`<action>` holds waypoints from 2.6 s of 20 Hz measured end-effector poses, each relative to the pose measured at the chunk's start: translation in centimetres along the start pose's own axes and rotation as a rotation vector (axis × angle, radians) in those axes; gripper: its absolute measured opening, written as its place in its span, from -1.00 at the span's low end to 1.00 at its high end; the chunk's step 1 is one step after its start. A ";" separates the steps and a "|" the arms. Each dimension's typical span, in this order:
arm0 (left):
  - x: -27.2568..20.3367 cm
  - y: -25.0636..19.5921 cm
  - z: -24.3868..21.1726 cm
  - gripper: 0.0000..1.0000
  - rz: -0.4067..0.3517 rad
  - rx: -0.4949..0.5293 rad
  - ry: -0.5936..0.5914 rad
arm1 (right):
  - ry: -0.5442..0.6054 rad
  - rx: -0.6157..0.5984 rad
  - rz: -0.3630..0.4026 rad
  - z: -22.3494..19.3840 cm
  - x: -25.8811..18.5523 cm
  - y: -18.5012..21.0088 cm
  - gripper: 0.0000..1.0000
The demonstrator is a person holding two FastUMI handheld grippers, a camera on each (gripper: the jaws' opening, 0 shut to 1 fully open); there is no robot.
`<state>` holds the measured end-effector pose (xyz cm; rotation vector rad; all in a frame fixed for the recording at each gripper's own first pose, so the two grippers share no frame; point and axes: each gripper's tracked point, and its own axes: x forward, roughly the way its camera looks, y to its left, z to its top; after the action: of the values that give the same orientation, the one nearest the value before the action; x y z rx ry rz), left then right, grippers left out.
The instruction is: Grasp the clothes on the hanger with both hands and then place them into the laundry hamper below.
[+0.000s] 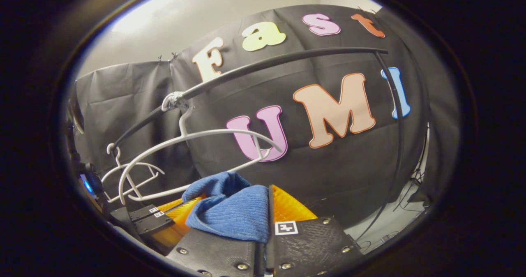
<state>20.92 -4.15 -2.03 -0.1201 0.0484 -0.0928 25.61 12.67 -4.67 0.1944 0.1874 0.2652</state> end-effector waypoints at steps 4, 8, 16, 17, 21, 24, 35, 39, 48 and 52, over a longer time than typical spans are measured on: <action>1.2 -0.3 -1.2 -0.96 0.014 0.037 0.013 | 0.029 0.002 -0.007 -0.8 1.7 -1.6 -0.87; 2.6 -0.3 -5.0 -0.96 0.030 0.050 0.091 | 0.125 -0.023 0.015 -4.5 3.4 -2.8 -0.87; 4.9 0.9 -15.5 -0.96 0.086 0.072 0.320 | 0.302 -0.021 0.019 -13.7 6.6 -6.2 -0.87; 5.0 0.9 -16.5 -0.96 0.094 0.070 0.345 | 0.325 -0.017 0.022 -15.0 6.9 -6.5 -0.87; 5.3 1.3 -20.4 -0.96 0.098 0.109 0.391 | 0.412 -0.015 0.027 -19.4 8.3 -7.8 -0.87; 5.3 1.8 -23.7 -0.96 0.103 0.142 0.442 | 0.495 -0.014 0.026 -24.0 9.5 -9.0 -0.85; 4.8 4.9 -36.8 -0.96 0.149 0.124 0.745 | 0.723 0.009 -0.026 -35.5 11.2 -13.5 -0.85; 4.6 5.1 -40.1 -0.91 0.160 0.104 0.825 | 0.789 0.003 -0.030 -38.6 11.4 -14.7 -0.85; 2.8 4.7 -45.7 -0.83 0.195 0.002 0.955 | 0.933 -0.006 -0.020 -41.5 10.1 -14.3 -0.78; 2.8 5.1 -45.5 -0.74 0.233 -0.022 0.945 | 0.935 -0.021 -0.029 -42.0 9.7 -14.8 -0.82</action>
<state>21.67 -4.76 -47.89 -0.0828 1.0049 0.0915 29.57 8.32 -49.89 0.0325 1.1119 0.3139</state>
